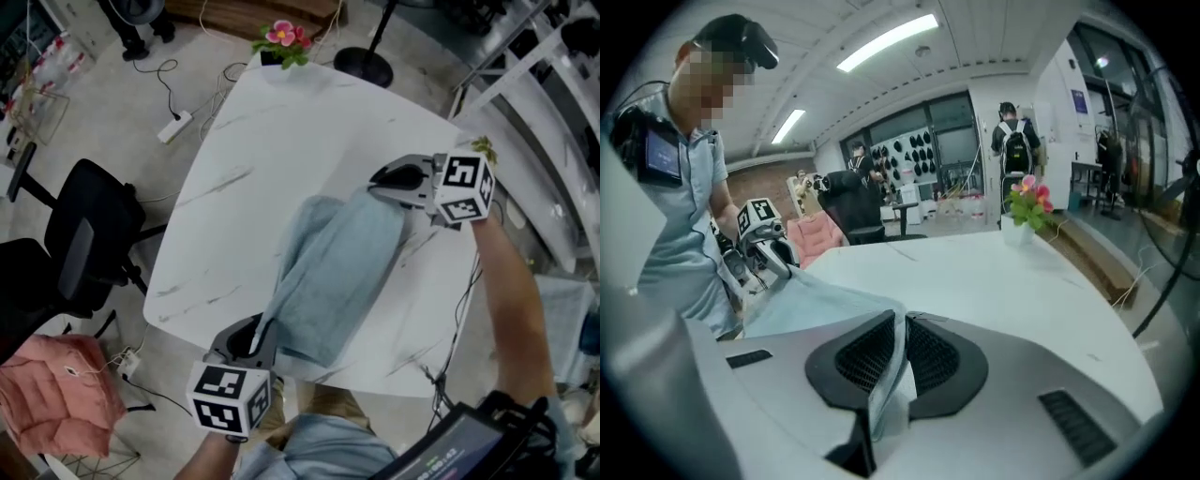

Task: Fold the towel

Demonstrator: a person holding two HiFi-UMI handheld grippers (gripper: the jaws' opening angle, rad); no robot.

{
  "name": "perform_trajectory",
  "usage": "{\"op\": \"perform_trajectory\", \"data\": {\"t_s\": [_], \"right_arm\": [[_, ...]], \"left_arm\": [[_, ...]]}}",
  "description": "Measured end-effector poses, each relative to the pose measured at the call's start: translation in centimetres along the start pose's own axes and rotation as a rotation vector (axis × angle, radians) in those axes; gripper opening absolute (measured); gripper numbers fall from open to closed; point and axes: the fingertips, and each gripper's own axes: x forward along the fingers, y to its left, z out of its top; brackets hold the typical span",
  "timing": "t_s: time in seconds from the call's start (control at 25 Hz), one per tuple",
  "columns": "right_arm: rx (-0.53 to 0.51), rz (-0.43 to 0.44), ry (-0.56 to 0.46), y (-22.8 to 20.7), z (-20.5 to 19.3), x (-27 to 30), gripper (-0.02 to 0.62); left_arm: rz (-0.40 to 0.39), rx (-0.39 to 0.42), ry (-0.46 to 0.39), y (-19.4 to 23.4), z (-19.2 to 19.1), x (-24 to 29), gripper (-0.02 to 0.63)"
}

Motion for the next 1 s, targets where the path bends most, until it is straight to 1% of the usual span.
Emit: {"op": "perform_trajectory", "data": {"t_s": [0.16, 0.24, 0.32, 0.52, 0.76, 0.88, 1.0], "right_arm": [[-0.055, -0.03, -0.073, 2.2, 3.3, -2.6, 0.049], [-0.083, -0.034, -0.081, 3.1, 4.5, -3.4, 0.049], [-0.108, -0.039, -0.079, 3.6, 5.4, -3.6, 0.049], [-0.162, -0.035, -0.094, 4.0, 8.0, -2.7, 0.048], [-0.211, 0.015, -0.067, 3.7, 10.2, 0.4, 0.048], [-0.22, 0.048, -0.029, 3.1, 10.0, 3.0, 0.048], [-0.209, 0.088, 0.017, 2.1, 8.7, 6.4, 0.048]], "left_arm": [[0.012, 0.021, -0.047, -1.5, 0.4, -2.7, 0.057], [0.021, 0.031, -0.049, -1.5, -0.2, -3.2, 0.057], [0.027, 0.018, -0.054, -1.2, -0.7, -3.4, 0.057], [0.015, -0.034, -0.095, -1.5, -0.4, -5.0, 0.057], [0.013, -0.119, -0.11, -0.9, -1.1, -5.9, 0.057], [0.017, -0.172, -0.094, -0.1, -2.3, -5.1, 0.057], [0.018, -0.241, -0.07, 1.3, -3.8, -4.0, 0.057]]}}
